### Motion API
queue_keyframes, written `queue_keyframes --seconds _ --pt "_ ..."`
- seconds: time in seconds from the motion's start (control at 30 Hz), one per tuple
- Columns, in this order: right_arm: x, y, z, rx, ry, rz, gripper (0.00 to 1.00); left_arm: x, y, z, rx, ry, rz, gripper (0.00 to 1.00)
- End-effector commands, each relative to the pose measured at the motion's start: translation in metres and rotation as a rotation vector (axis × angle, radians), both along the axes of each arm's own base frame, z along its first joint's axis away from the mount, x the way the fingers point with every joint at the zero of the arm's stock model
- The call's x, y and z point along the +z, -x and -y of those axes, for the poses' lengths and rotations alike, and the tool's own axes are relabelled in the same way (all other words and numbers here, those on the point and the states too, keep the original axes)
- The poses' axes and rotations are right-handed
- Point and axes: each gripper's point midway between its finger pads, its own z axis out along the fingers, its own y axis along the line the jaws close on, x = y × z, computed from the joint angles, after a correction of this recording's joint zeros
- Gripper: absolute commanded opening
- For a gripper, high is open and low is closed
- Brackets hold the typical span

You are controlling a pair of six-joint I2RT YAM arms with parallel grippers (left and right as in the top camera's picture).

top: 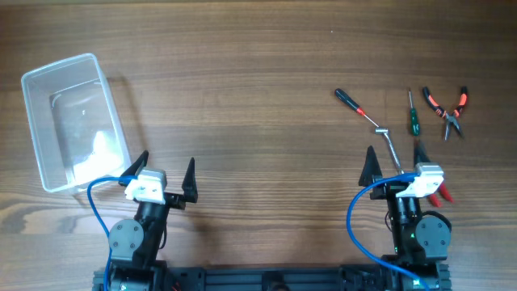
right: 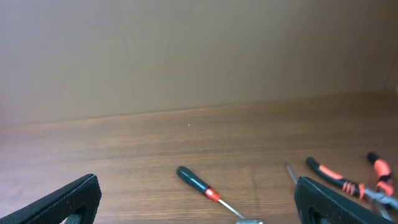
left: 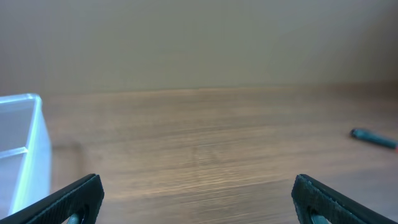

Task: Pack container
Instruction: 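Move left gripper to the clear container's near edge and grasp it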

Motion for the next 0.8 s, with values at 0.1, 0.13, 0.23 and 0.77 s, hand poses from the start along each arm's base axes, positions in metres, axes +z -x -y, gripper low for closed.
queue_keyframes --seconds 0.1,0.13,0.23,0.77 --pt "-0.003 -0.001 -0.017 0.091 -0.194 -0.070 1.00 0.011 0.001 0.001 0.015 0.444 -0.065 1.00" --pt "-0.002 -0.002 -0.017 0.089 -0.195 -0.088 1.00 0.016 0.002 0.001 0.014 0.446 -0.062 1.00" --pt "0.002 -0.006 -0.017 0.085 -0.195 -0.131 1.00 0.029 0.002 0.001 0.019 0.444 -0.078 1.00" --pt "0.016 -0.040 -0.022 0.135 0.006 -0.753 1.00 0.077 -0.040 0.012 0.098 0.207 -0.885 1.00"
